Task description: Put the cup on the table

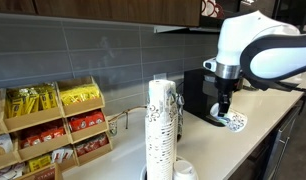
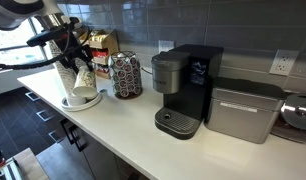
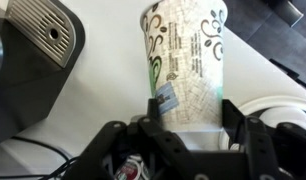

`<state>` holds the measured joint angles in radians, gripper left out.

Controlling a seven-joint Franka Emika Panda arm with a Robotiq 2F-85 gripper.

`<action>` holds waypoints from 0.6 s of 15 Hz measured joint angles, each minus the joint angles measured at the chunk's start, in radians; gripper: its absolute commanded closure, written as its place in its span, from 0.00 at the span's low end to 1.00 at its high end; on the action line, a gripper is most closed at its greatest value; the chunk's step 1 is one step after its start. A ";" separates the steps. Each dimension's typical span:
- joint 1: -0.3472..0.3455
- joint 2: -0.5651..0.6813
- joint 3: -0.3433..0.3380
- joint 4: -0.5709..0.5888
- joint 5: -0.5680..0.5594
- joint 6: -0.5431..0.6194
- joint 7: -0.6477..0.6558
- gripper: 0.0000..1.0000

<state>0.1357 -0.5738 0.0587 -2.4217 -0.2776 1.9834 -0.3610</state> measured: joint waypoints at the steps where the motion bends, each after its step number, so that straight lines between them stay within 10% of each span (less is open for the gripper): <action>1: 0.000 0.030 0.004 -0.007 -0.013 -0.006 -0.001 0.62; 9: 0.003 0.221 -0.007 -0.060 -0.027 0.145 -0.087 0.62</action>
<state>0.1390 -0.3525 0.0512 -2.4813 -0.3047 2.1288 -0.4484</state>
